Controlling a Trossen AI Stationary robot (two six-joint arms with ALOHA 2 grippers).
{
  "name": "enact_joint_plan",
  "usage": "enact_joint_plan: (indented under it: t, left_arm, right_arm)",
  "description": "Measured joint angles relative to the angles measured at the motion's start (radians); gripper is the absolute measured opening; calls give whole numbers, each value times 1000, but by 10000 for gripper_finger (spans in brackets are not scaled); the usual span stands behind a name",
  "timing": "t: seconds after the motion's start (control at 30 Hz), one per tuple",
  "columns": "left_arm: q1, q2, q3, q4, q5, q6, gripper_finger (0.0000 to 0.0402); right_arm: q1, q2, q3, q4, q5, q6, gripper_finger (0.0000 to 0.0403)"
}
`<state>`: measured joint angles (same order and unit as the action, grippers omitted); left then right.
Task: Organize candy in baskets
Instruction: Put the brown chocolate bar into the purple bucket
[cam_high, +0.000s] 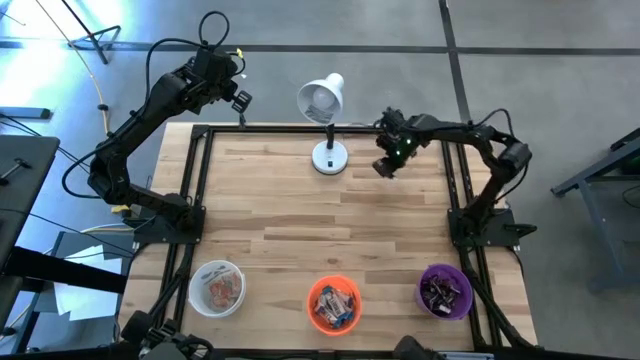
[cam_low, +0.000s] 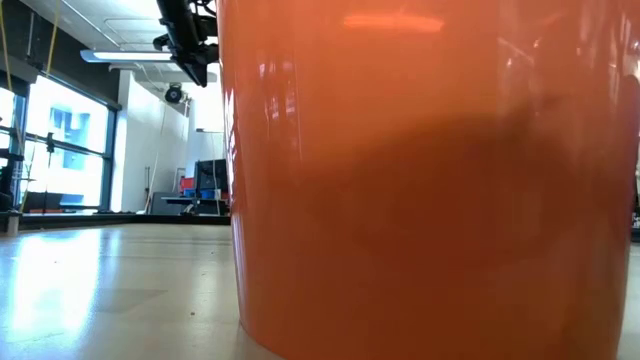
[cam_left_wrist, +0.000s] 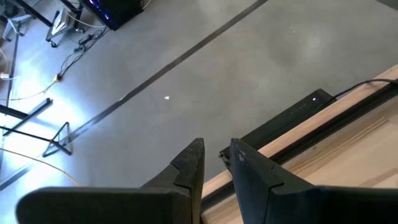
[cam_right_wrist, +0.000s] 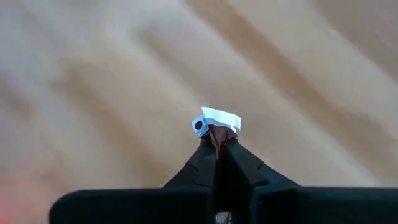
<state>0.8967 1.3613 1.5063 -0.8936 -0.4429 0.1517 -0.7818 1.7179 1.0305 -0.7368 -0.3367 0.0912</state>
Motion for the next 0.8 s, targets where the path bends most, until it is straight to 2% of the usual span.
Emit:
enact_joint_plan:
  t: [0.07,0.13,0.23,0.33,0.6,0.8]
  left_arm:
    - [0,0,0,0,6,-12,64]
    - [0,0,0,0,28,-17,64]
    - [0,0,0,0,62,-18,64]
    - [0,0,0,0,74,-18,64]
    - [0,0,0,0,74,-21,64]
    - [0,0,0,0,74,-73,64]
  right_arm:
    - [20,-33,32,-97,-65,61,5]
    - [58,-59,46,-218,-77,114,3]
    - [148,-127,74,-317,-57,169,3]
    - [266,-190,80,-401,7,259,2]
    - [621,-367,87,-406,128,710,1]
    - [903,-422,87,-404,206,1089,1]
